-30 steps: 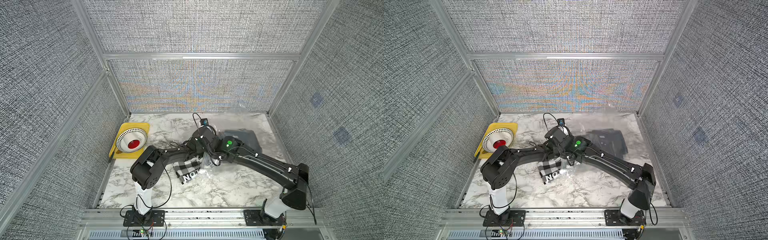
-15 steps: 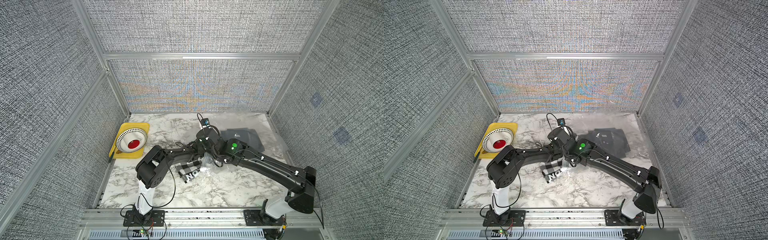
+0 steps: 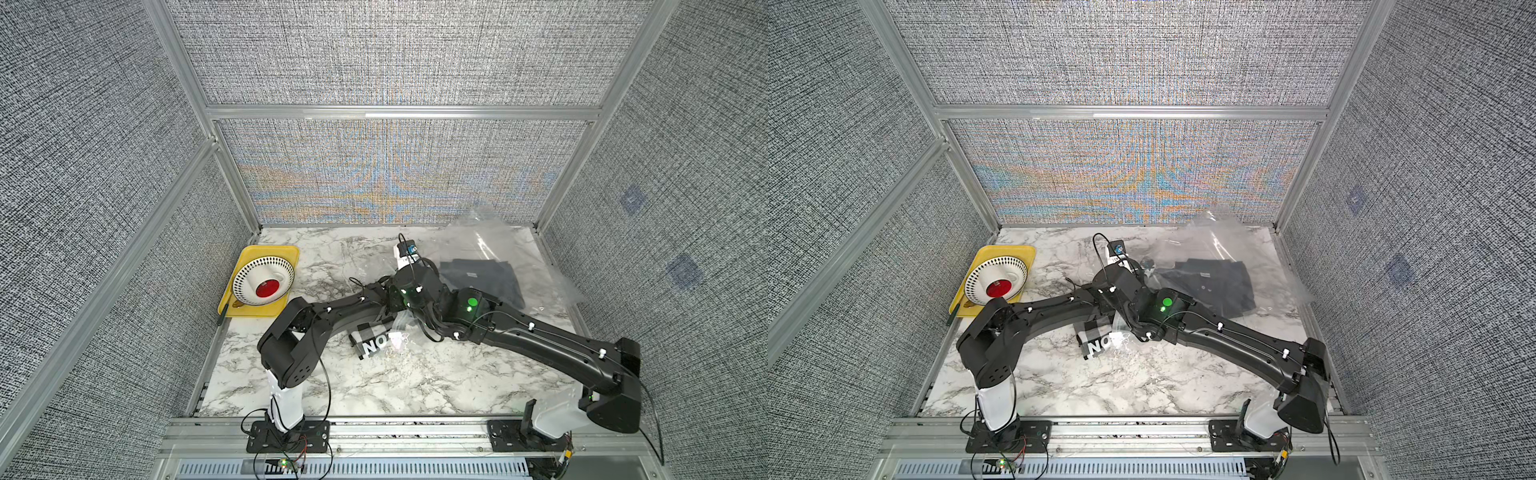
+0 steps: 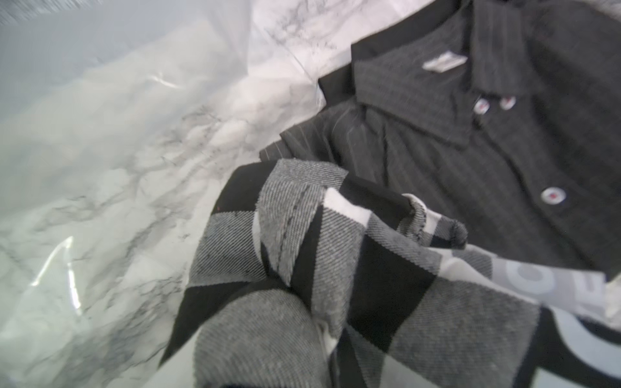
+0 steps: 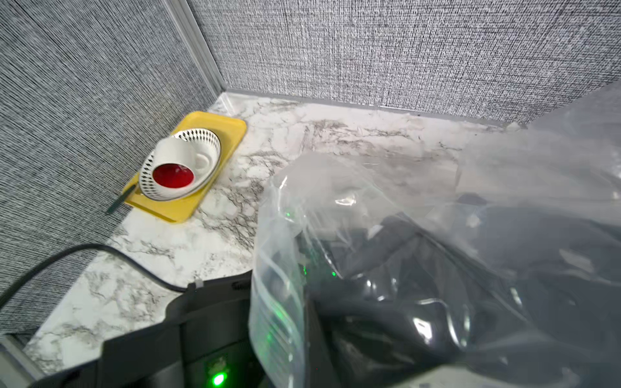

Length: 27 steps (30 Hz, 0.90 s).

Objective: Place the folded shirt into the vacuum bag
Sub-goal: Place the shirt in the vacuum bag.

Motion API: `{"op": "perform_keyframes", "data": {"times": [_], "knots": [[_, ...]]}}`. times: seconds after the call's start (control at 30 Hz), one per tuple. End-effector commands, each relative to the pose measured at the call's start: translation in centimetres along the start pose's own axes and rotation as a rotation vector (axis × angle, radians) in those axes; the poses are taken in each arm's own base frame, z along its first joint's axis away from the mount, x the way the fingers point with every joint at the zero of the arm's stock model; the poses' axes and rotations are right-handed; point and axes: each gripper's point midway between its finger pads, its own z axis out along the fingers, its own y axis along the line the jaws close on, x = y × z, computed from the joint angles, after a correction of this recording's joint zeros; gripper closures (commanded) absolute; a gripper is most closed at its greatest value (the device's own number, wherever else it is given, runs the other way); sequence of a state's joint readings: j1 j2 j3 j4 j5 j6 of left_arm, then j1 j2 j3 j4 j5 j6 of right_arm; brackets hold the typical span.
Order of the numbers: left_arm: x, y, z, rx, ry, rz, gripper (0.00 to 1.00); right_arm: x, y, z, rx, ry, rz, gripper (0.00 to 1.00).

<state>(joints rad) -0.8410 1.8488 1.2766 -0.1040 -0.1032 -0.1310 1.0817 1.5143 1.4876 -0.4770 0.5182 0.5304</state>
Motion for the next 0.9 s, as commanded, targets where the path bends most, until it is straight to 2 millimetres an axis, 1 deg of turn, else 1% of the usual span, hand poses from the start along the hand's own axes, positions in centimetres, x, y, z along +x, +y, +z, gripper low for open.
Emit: {"op": "perform_keyframes", "data": {"times": [0.0, 0.1, 0.17, 0.3, 0.4, 0.47, 0.57, 0.6, 0.63, 0.67, 0.73, 0.87], "knots": [[-4.4, -1.4, -2.2, 0.081, -0.126, -0.013, 1.00, 3.1, -1.3, 0.9, 0.058, 0.103, -0.037, 1.00], [-5.2, -2.0, -2.3, 0.129, -0.164, -0.043, 1.00, 3.6, -0.6, 1.1, 0.023, 0.124, -0.041, 1.00], [-5.9, -3.0, -2.0, 0.186, -0.187, -0.056, 1.00, 4.1, 0.3, 1.2, -0.020, 0.153, -0.049, 1.00], [-6.9, -5.1, -1.1, 0.313, -0.204, -0.072, 1.00, 4.8, 1.5, 1.1, -0.061, 0.169, -0.065, 1.00], [-7.1, -6.6, -0.4, 0.399, -0.194, -0.072, 1.00, 5.2, 2.3, 0.9, -0.093, 0.178, -0.081, 1.00], [-6.9, -6.9, 0.2, 0.414, -0.185, -0.076, 1.00, 5.3, 2.9, 0.7, -0.109, 0.178, -0.093, 1.00], [-5.9, -6.7, 1.6, 0.398, -0.162, -0.080, 1.00, 5.0, 2.7, 0.5, -0.098, 0.168, -0.090, 1.00], [-6.0, -6.6, 1.7, 0.390, -0.164, -0.079, 1.00, 4.7, 2.5, 0.3, -0.091, 0.159, -0.082, 1.00], [-4.5, -6.6, 3.2, 0.382, -0.125, -0.078, 1.00, 4.4, 2.3, 0.2, -0.079, 0.146, -0.070, 1.00], [-4.2, -6.5, 3.6, 0.379, -0.114, -0.079, 1.00, 4.0, 2.0, -0.1, -0.067, 0.132, -0.056, 1.00], [-3.2, -6.6, 4.4, 0.388, -0.093, -0.077, 1.00, 3.2, 1.0, -0.6, -0.025, 0.102, -0.027, 1.00], [-1.8, -6.7, 5.1, 0.408, -0.055, -0.054, 1.00, 1.8, -1.3, -1.8, 0.065, 0.042, 0.021, 1.00]]}}
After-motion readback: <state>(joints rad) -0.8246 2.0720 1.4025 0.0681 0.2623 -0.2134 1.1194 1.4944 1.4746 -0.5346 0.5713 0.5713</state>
